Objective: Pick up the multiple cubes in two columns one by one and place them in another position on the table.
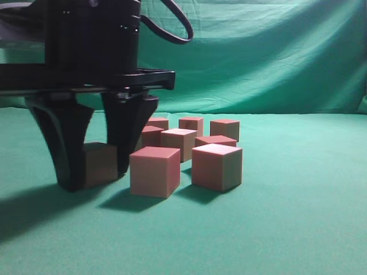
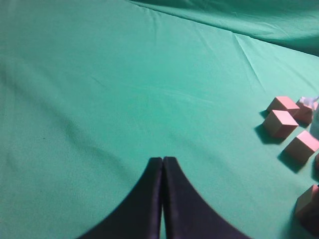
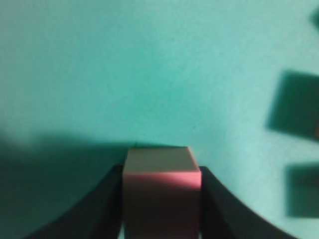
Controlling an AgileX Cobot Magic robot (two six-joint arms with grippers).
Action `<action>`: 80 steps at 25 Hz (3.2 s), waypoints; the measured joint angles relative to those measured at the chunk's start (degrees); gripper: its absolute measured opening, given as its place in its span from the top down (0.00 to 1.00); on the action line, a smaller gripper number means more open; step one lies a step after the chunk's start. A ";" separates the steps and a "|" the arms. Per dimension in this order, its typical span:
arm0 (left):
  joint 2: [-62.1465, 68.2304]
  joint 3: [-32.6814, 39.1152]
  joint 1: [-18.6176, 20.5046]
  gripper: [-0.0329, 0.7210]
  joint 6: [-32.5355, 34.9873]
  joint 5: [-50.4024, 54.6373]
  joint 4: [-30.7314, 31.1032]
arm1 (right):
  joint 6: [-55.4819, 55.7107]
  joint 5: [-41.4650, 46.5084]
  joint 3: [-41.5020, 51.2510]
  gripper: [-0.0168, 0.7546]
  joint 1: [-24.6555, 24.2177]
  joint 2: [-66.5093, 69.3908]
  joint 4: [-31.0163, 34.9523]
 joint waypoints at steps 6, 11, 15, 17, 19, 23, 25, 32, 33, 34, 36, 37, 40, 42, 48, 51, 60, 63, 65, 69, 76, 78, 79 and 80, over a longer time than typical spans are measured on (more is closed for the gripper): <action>0.00 0.00 0.00 0.96 0.00 0.00 0.00 | 0.00 1.53 -1.77 0.18 0.00 0.24 0.00; 0.00 0.00 0.00 0.96 0.00 0.00 0.00 | 0.00 8.54 -10.94 0.13 0.00 0.39 -3.12; 0.00 0.00 0.00 0.96 0.00 0.00 0.00 | 0.00 16.02 -21.29 0.23 0.00 0.39 -6.79; 0.00 0.00 0.00 0.96 0.00 0.00 0.00 | 0.26 17.26 -27.16 0.32 0.00 0.39 -8.13; 0.00 0.00 0.00 0.96 0.00 0.00 0.00 | 1.25 17.70 -30.92 0.46 0.00 -0.54 -8.63; 0.00 0.00 0.00 0.96 0.00 0.00 0.00 | 2.43 18.39 -33.47 0.84 0.00 -5.75 -8.85; 0.00 0.00 0.00 0.96 0.00 0.00 0.00 | 2.85 18.70 -33.47 0.92 0.00 -9.23 -8.85; 0.00 0.00 0.00 0.96 0.00 0.00 0.00 | 5.30 19.54 -32.89 0.98 0.00 -22.20 -6.41; 0.00 0.00 0.00 0.96 0.00 0.00 0.00 | 5.30 19.64 -32.36 0.98 0.00 -23.94 -5.52; 0.00 0.00 0.00 0.96 0.00 0.00 0.00 | 5.30 19.64 -31.34 0.98 0.00 -25.62 -4.64; 0.00 0.00 0.00 0.96 0.00 0.00 0.00 | 5.30 19.68 -27.75 0.98 0.49 -28.64 -4.27; 0.00 0.00 0.00 0.96 0.00 0.00 0.00 | 5.30 19.78 -25.73 0.98 0.68 -30.29 -4.27; 0.00 0.00 0.00 0.96 0.00 0.00 0.00 | 5.30 17.30 -16.70 0.98 1.17 -35.44 -3.15; 0.00 0.00 0.00 0.96 0.00 0.00 0.00 | 5.30 12.86 -9.21 0.98 1.17 -39.25 -2.02; 0.00 0.00 0.00 0.96 0.00 0.00 0.00 | 6.45 3.75 9.73 0.98 1.17 -52.46 -2.09; 0.00 0.00 0.00 0.96 0.00 0.00 0.00 | 7.51 1.97 15.94 0.98 1.17 -57.61 -4.98; 0.00 0.00 0.00 0.96 0.00 0.00 0.00 | 7.64 -3.40 27.06 0.98 1.17 -68.76 -12.46; 0.00 0.00 0.00 0.96 0.00 0.00 0.00 | 7.64 -5.51 31.36 0.98 1.06 -73.18 -14.34; 0.00 0.00 0.00 0.96 0.00 0.00 0.00 | 7.64 -9.75 35.17 0.98 -0.43 -76.50 -14.91; 0.00 0.00 0.00 0.96 0.00 0.00 0.00 | 7.64 -21.53 45.20 0.98 -8.45 -81.56 -14.71; 0.00 0.00 0.00 0.96 0.00 0.00 0.00 | 7.64 -38.90 62.55 0.98 -22.80 -90.35 -11.22; 0.00 0.00 0.00 0.96 0.00 0.00 0.00 | 7.64 -41.79 67.27 0.98 -26.28 -93.33 -10.69; 0.00 0.00 0.00 0.96 0.00 0.00 0.00 | 7.64 -42.85 69.15 0.98 -27.76 -95.02 -10.70; 0.00 0.00 0.00 0.96 0.00 0.00 0.00 | 7.64 -43.89 71.29 0.98 -29.63 -96.71 -10.66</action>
